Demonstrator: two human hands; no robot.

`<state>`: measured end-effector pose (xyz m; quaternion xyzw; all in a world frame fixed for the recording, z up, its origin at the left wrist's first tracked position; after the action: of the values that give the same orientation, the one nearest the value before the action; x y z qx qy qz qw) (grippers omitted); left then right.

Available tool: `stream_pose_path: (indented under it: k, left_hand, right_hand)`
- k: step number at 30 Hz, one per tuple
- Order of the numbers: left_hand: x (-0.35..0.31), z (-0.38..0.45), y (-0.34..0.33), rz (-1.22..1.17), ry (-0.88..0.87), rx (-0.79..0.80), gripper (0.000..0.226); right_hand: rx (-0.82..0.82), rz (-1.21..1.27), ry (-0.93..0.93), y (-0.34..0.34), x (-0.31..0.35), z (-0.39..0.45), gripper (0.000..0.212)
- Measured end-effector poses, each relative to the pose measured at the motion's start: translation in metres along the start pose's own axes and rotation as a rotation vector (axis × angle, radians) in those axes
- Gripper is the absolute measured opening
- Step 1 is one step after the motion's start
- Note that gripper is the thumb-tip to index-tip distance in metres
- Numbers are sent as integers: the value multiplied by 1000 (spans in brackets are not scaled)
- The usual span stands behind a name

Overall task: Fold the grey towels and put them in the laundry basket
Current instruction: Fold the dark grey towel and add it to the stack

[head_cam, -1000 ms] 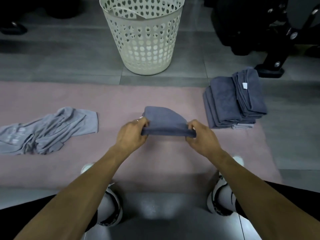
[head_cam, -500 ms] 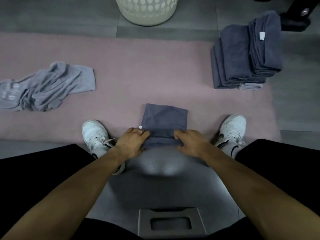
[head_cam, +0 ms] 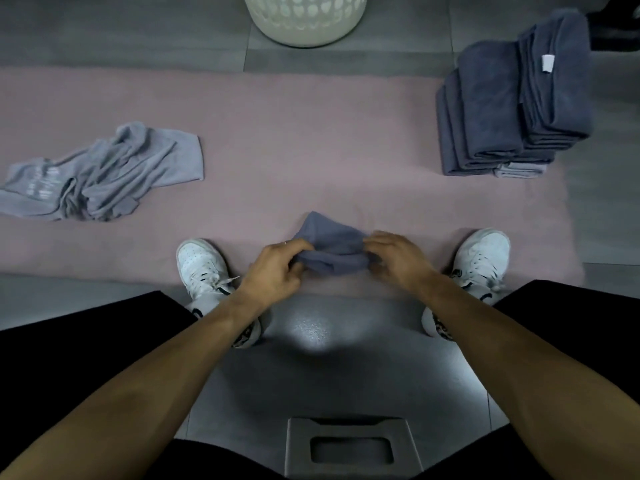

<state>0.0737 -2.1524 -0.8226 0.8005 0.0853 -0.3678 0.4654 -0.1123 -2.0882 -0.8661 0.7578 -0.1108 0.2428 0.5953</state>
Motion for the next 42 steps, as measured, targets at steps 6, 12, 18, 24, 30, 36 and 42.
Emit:
stream_pose_path:
  k: [6,12,18,24,30,36,42]
  left_hand:
    - [-24,-8,25,300,-105,-217,52]
    - [-41,19,14,590,18,-102,45]
    - [-74,42,32,709,-53,-112,35]
    - [-109,59,88,690,-207,-433,39]
    - [-67,29,24,659,-406,-439,51]
    - [21,-15,-84,635,-131,103,49]
    - [43,-2,-75,466,29,142,39]
  right_hand:
    - [-111,-29,44,30,25,15,26]
    - [-38,-126,49,46,46,18,38]
    - [54,-219,-70,73,16,21,31]
    - [-419,-338,-37,147,28,32,36]
    - [-418,-422,57,79,19,-6,56]
    - [63,-219,4,-41,15,-46,45]
    - [133,94,-189,-49,-15,-43,33]
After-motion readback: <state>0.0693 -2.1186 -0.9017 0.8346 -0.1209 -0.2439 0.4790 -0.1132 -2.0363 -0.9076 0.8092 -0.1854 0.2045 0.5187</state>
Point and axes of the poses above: each hand's wrist, its own z-axis towards the middle knuckle, its own y-axis out of the back of the hand, x = y × z, the point moved 9 cm from there along z, towards the middle knuckle, and after that the axes turned 13 degrees about y, right-handed, at the moved point
